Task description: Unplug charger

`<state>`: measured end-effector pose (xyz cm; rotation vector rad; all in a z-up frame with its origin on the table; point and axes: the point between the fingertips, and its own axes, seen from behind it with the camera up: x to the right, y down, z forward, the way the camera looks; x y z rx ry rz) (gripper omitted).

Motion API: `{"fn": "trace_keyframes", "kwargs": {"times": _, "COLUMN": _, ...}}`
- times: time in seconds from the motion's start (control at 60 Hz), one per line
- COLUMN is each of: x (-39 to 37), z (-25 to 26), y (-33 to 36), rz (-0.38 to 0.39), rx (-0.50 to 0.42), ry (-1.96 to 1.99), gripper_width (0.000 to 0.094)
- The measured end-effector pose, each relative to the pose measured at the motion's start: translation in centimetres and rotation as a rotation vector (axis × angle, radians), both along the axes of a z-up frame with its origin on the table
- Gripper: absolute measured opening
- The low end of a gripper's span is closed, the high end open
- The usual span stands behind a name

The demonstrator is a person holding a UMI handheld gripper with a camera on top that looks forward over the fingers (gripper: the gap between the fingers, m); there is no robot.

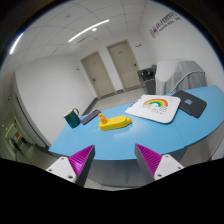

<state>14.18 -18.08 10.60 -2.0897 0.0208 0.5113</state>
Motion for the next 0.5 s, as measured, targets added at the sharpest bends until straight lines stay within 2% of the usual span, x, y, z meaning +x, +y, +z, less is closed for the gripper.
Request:
{"fn": "trace_keyframes", "kwargs": {"times": 0.1, "x": -0.6, "z": 0.1, "y": 1.3, "rz": -0.002, "rx": 0.016, "ry": -0.047, "gripper_width": 0.0825}}
{"fn": "trace_keyframes", "kwargs": {"times": 0.4, "x": -9.5, "z": -0.9, "y": 12.6, "rz": 0.006, "rx": 0.089, "ry": -0.201, "gripper_width": 0.0824}}
{"fn": "trace_keyframes", "kwargs": {"times": 0.5, "x": -11.4, "z": -3.0, "y": 18.3, "rz": -0.035, "rx": 0.089, "ry": -0.252, "gripper_width": 0.0820}}
